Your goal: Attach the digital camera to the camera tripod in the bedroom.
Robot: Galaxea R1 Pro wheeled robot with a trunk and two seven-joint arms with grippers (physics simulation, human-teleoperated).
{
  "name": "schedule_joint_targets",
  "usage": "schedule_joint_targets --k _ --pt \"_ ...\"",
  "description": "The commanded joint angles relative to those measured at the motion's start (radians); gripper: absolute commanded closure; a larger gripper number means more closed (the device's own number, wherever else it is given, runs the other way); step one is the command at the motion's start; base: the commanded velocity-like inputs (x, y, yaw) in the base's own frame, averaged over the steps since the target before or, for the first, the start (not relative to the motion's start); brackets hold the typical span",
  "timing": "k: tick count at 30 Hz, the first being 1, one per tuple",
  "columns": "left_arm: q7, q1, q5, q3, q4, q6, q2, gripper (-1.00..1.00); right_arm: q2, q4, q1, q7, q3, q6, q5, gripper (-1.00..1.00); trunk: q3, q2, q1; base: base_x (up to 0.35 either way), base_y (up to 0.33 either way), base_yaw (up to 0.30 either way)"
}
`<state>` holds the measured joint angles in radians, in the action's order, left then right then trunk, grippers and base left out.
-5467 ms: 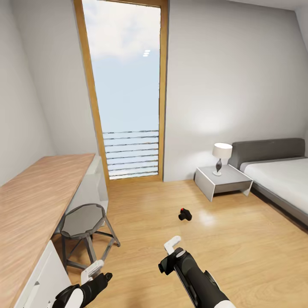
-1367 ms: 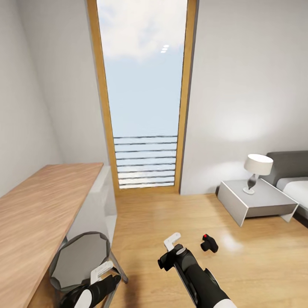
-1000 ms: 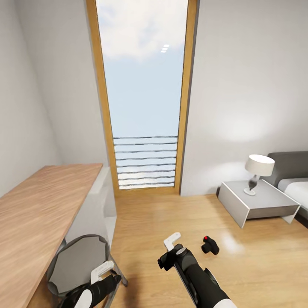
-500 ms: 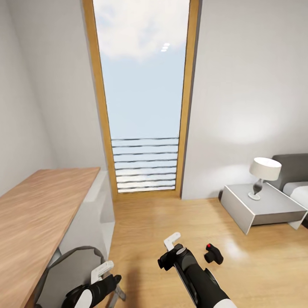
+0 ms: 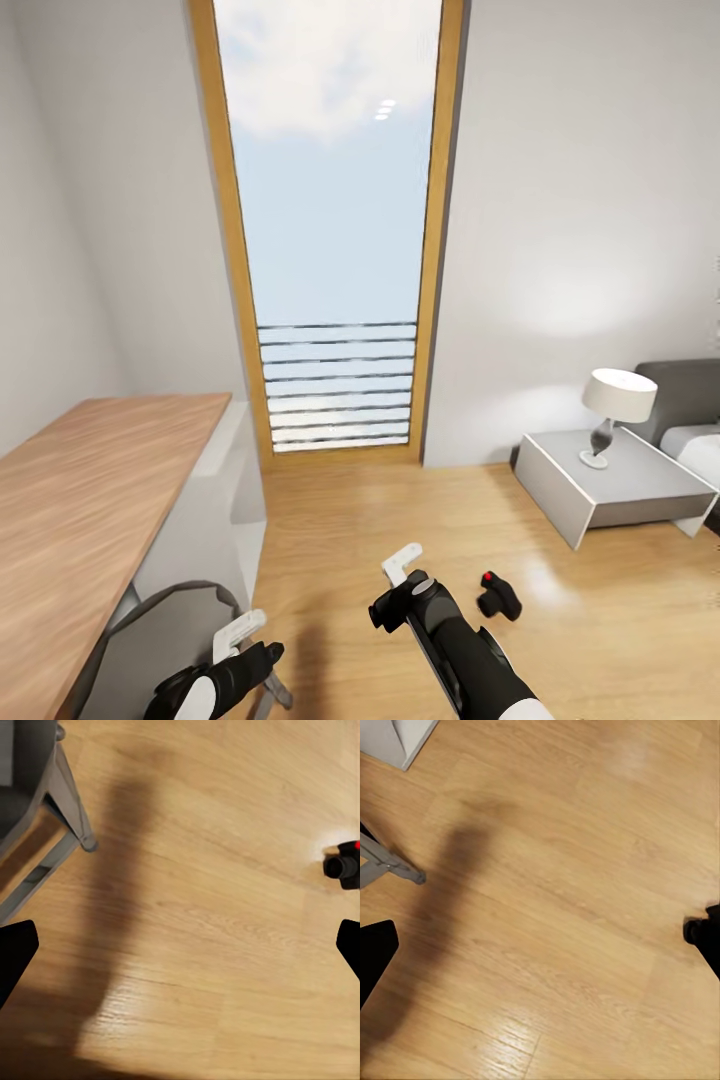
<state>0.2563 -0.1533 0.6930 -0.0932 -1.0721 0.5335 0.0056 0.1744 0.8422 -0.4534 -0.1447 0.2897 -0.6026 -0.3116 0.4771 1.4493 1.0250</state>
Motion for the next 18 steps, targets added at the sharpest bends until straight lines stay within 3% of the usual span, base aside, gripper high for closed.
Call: schedule_joint_targets --k 1,18 --pt "0.009 0.0 0.011 -0.002 -0.002 0.002 0.001 -1.0 0.0 0.001 -0.001 -0.007 0.0 -0.005 -0.011 -1.0 0.001 0.001 0.0 0.009 0.0 -0.101" --pt "0.008 0.0 0.011 -0.002 -0.002 0.002 -0.001 -1.0 0.0 0.002 -0.001 -0.007 0.0 -0.005 -0.012 -1.0 0.001 0.001 0.0 0.002 0.0 -0.222"
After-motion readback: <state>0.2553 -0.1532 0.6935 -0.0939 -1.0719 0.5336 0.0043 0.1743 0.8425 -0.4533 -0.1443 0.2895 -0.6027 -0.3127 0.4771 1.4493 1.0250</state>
